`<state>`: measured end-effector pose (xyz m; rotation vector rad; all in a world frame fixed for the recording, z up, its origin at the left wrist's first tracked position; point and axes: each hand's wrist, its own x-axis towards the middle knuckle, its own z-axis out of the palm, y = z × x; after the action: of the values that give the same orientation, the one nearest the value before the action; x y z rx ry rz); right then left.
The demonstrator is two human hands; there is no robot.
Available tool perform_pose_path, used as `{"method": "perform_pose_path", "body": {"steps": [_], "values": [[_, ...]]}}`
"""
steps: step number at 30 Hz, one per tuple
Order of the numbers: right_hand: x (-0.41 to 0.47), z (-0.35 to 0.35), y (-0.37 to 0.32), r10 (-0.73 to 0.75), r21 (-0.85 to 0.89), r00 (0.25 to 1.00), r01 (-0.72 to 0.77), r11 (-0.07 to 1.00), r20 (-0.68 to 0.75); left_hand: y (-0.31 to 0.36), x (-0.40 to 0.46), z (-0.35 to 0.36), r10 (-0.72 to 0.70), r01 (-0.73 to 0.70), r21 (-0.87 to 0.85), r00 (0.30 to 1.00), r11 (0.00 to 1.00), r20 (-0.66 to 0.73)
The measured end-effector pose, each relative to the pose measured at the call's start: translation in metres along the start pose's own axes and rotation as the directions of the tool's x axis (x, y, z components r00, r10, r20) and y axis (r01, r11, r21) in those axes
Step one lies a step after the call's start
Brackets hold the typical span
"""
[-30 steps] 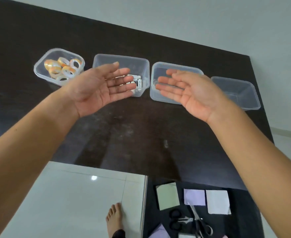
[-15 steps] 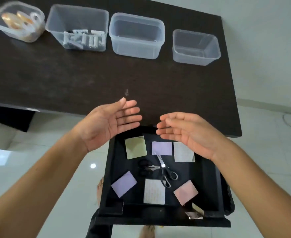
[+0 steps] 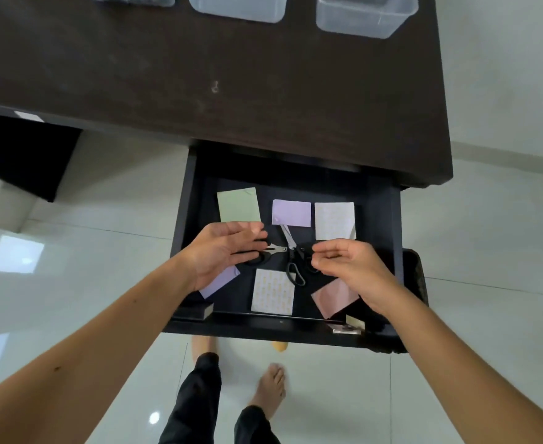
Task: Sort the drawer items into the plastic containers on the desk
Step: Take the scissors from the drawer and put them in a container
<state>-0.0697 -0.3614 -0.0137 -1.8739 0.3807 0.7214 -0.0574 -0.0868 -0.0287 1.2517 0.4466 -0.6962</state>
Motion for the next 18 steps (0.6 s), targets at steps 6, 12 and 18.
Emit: {"method": "perform_pose_path", "body": {"steps": [6, 12, 18], "values": [[0.01, 0.021, 0.019, -0.201, -0.424, 0.973, 0.136, 0.896, -0.113, -0.019, 0.004, -0.001, 0.169, -0.127, 0.255, 0.973, 0.959, -0.154], [0.016, 0.027, 0.019, -0.242, -0.571, 0.968, 0.163, 0.805, -0.065, -0.027, 0.01, 0.001, 0.291, -0.14, 0.67, 0.949, 0.729, -0.118], [0.014, 0.021, 0.021, -0.248, -0.55, 0.967, 0.179, 0.816, -0.053, -0.032, 0.018, 0.004, 0.389, -0.223, 0.854, 0.921, 0.471, 0.025]]}}
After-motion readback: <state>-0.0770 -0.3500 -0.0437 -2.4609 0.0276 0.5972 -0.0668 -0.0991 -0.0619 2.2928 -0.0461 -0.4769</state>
